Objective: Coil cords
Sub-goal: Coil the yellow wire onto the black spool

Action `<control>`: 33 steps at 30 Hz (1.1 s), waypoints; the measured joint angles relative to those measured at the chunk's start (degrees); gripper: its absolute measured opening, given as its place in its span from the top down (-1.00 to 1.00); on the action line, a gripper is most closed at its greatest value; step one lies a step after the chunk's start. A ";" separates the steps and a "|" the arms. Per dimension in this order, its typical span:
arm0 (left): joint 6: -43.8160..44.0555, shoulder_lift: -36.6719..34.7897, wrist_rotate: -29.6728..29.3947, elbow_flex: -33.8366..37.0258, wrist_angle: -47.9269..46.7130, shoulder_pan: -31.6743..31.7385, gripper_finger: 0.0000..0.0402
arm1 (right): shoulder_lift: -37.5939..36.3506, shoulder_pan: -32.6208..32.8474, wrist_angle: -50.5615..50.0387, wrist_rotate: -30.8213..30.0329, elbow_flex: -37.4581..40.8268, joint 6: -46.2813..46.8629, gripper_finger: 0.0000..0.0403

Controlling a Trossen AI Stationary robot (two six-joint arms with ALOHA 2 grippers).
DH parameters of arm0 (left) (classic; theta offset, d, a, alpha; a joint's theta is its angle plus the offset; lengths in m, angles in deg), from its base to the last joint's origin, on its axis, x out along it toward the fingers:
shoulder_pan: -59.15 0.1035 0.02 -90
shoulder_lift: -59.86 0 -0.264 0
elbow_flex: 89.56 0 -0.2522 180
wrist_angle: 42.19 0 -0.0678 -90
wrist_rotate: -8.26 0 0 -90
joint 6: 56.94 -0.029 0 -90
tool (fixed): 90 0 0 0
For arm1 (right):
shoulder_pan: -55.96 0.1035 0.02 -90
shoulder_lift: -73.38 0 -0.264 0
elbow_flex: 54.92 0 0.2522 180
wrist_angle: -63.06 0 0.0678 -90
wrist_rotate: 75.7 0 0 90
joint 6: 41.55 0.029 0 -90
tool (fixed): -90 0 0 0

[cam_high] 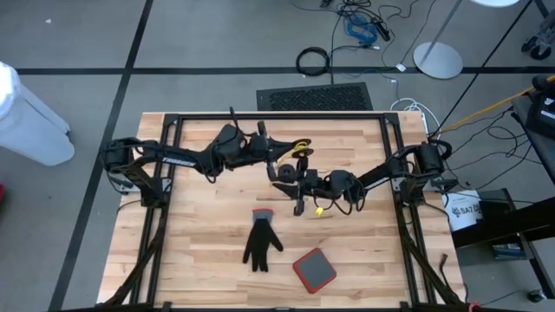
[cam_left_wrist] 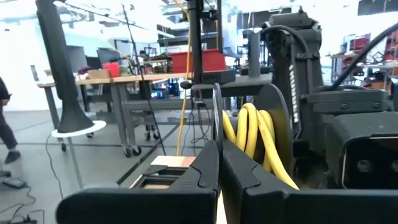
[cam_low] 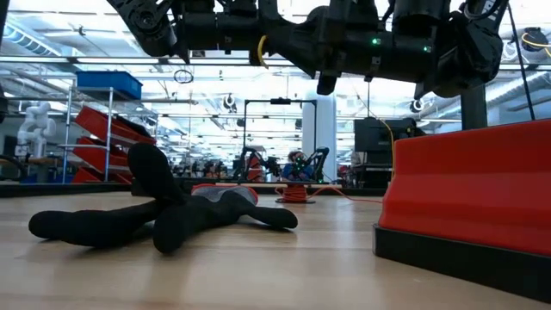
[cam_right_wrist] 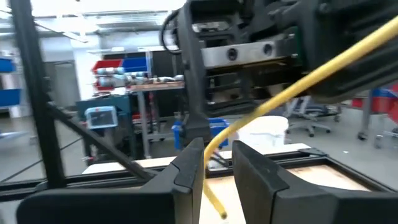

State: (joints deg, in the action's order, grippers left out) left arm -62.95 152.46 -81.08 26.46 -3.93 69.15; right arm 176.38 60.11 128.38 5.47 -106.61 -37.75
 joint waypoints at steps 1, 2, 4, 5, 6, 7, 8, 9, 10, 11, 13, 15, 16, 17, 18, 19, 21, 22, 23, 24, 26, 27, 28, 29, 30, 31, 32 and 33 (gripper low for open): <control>-0.54 0.00 -0.01 0.00 0.01 -0.09 1.00 | 0.00 0.00 -0.01 0.80 0.00 0.04 0.64; -0.81 0.00 -0.01 0.00 0.01 -0.16 1.00 | 0.00 0.02 -0.03 1.54 0.00 0.05 0.64; -0.91 0.00 -0.14 0.00 -0.01 -0.35 1.00 | 0.00 0.04 -0.18 1.93 0.00 0.05 0.64; -0.91 0.00 -0.14 0.00 0.01 -0.35 1.00 | 0.00 0.04 -0.24 1.89 0.00 0.05 0.64; -0.91 0.00 -0.14 0.00 0.05 -0.35 1.00 | 0.00 0.04 -0.31 1.89 0.00 0.07 0.64; -0.91 0.00 -0.14 0.00 0.03 -0.35 1.00 | 0.00 0.04 -0.27 1.89 0.00 0.27 0.64; -0.94 0.00 -0.14 0.00 0.02 -0.35 1.00 | 0.00 0.04 -0.26 1.89 0.00 0.55 0.64; -0.97 0.00 -0.14 0.00 0.01 -0.35 1.00 | 0.00 0.02 -0.26 1.92 0.00 0.88 0.64; -0.98 0.00 -0.14 0.00 0.01 -0.35 1.00 | 0.00 -0.09 -0.27 1.99 0.00 1.01 0.64; -0.98 0.00 -0.14 0.00 0.03 -0.37 1.00 | 0.00 -0.18 -0.27 2.19 0.00 1.09 0.64; -0.98 0.00 -0.14 0.00 0.01 -0.37 1.00 | 0.00 -0.29 -0.25 2.74 0.00 1.19 0.64; -0.98 0.00 -0.14 0.00 0.03 -0.37 1.00 | 0.00 -0.46 -0.26 2.74 0.00 1.51 0.64; -1.06 0.00 -0.14 0.00 0.03 -0.36 1.00 | 0.00 -0.46 -0.24 2.74 0.00 1.54 0.64; -1.45 0.00 -0.15 0.00 0.02 -0.41 1.00 | 0.00 -0.48 -0.24 2.74 0.00 1.54 0.64; -1.88 0.00 -0.31 0.00 0.01 -0.53 1.00 | 0.00 -0.50 -0.24 2.74 0.00 1.55 0.64; -2.16 0.00 -0.98 0.00 0.04 -0.72 1.00 | 0.00 -0.52 -0.24 2.74 0.00 1.56 0.64; -2.94 0.00 -2.42 0.00 0.19 -1.15 1.00 | 0.00 -0.57 -0.22 2.73 0.00 1.79 0.64; -3.56 0.00 -2.83 0.00 0.21 -1.39 1.00 | 0.00 -0.63 -0.22 2.74 0.00 1.93 0.64; -3.99 0.00 -3.40 0.00 0.23 -1.62 1.00 | 0.00 -0.67 -0.18 2.75 0.00 1.98 0.64; -4.44 0.00 -4.19 0.00 0.25 -1.96 1.00 | 0.00 -0.71 -0.12 2.71 0.00 1.98 0.64; -5.37 0.00 -5.53 0.00 0.27 -2.58 1.00 | 0.00 -0.82 -0.04 2.44 -0.12 1.95 0.64; -5.60 0.01 -5.79 0.00 0.38 -2.70 1.00 | 0.00 -0.85 -0.19 2.41 -0.38 1.93 0.64; -5.87 0.02 -5.89 0.00 0.54 -2.94 1.00 | 0.00 -0.85 -0.60 2.39 -0.81 1.88 0.64; -6.10 0.02 -6.23 0.00 0.85 -3.16 1.00 | 0.00 -0.85 -1.26 2.39 -1.31 1.69 0.64; -6.37 0.02 -6.94 0.00 1.26 -3.46 1.00 | 0.00 -0.85 -2.18 2.39 -1.97 1.55 0.64; -6.44 0.02 -7.70 0.00 1.68 -3.76 1.00 | 0.00 -0.85 -3.15 2.41 -2.52 1.47 0.64; -6.51 0.02 -8.07 0.00 2.00 -3.89 1.00 | 0.00 -0.84 -4.18 2.42 -3.07 1.30 0.64; -6.53 0.02 -8.19 0.00 2.15 -4.13 1.00 | 0.00 -0.85 -5.08 2.42 -3.70 1.06 0.64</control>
State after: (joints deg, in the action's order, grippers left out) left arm -69.48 152.48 -89.27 26.46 -1.78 65.02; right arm 176.38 59.25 123.31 7.89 -110.31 -36.69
